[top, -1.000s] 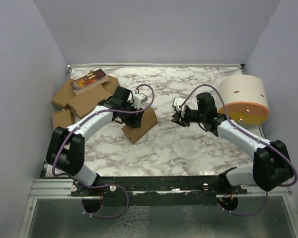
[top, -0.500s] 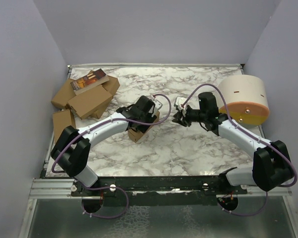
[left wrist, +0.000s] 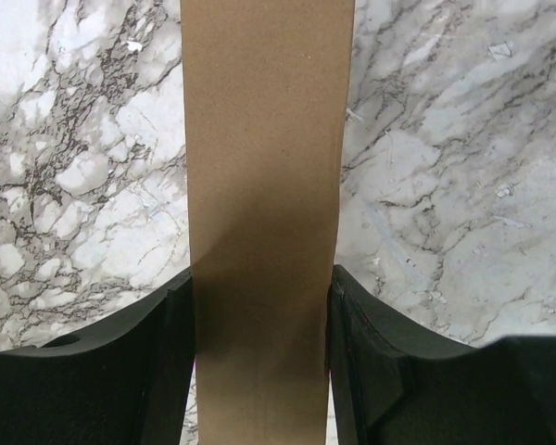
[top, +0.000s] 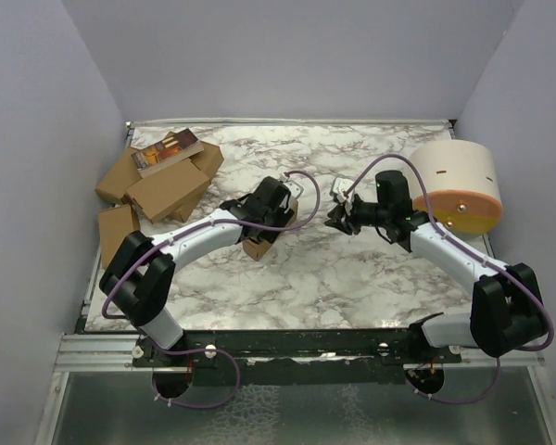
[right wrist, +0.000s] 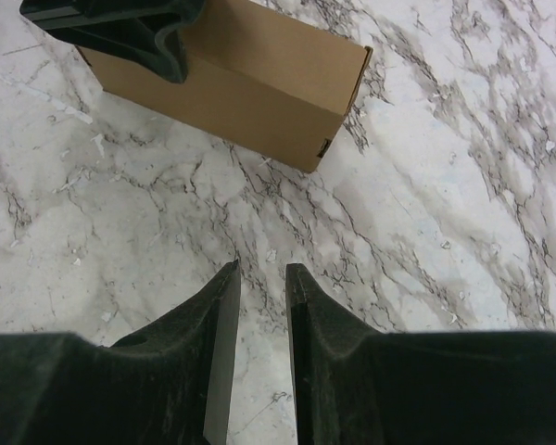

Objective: Fold the paper box

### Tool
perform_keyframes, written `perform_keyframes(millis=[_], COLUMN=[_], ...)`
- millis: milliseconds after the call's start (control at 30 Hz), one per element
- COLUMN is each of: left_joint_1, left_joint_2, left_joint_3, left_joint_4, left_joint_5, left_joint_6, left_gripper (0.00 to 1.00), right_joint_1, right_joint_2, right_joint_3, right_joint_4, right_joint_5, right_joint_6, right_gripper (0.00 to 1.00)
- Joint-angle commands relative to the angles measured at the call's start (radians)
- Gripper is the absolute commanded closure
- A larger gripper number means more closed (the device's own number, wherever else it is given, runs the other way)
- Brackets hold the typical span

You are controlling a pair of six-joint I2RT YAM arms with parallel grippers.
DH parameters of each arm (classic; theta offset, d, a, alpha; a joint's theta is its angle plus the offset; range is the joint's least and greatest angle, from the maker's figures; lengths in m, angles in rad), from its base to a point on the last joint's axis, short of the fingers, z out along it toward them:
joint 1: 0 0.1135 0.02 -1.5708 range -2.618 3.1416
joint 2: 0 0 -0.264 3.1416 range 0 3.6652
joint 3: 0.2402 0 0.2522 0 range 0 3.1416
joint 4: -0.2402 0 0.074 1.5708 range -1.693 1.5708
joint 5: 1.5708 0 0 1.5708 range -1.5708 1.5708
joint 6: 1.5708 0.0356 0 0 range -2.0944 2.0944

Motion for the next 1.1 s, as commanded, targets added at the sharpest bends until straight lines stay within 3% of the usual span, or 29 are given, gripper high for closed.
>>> perform_keyframes(millis=[0,133,333,533,800,933,967,1033,1067], left_joint_1=[0.060,0.116,0.123,0.123,0.121,0.117,0.116,0.109,0.105], left_joint_2=[0.050,0.048,0.138,0.236,0.277,0.274,0.267,0.248,0.239], left_joint_3=[-0.031,0.033,0.191,0.260,0.349,0.347,0.342,0.331,0.325], left_joint_4=[-0.027,0.002,-0.105,-0.189,-0.165,-0.143,-0.134,-0.117,-0.110], left_joint_5=[-0.018,-0.079,-0.277,-0.376,-0.332,-0.259,-0.249,-0.235,-0.232], left_joint_6=[-0.015,-0.051,-0.068,-0.067,-0.062,-0.061,-0.061,-0.060,-0.058], left_gripper=[0.96,0.98,1.00,0.93,0.61,0.45,0.36,0.31,0.18], right_joint_1=[-0.017,-0.025,-0.029,-0.031,-0.035,-0.038,-0.040,-0.041,-0.041], right_joint_2=[-0.019,-0.023,-0.021,-0.021,-0.020,-0.020,-0.019,-0.015,-0.014], right_joint_3=[0.026,0.026,0.025,0.024,0.024,0.023,0.023,0.026,0.025], right_joint_4=[-0.003,-0.002,0.000,0.001,0.001,0.001,0.001,0.001,0.000], right_joint_5=[-0.038,-0.039,-0.040,-0.038,-0.033,-0.033,-0.034,-0.032,-0.031], right_joint_6=[0.015,0.016,0.015,0.014,0.014,0.014,0.014,0.014,0.014], right_gripper=[0.73,0.73,0.73,0.73,0.73,0.73,0.73,0.72,0.72])
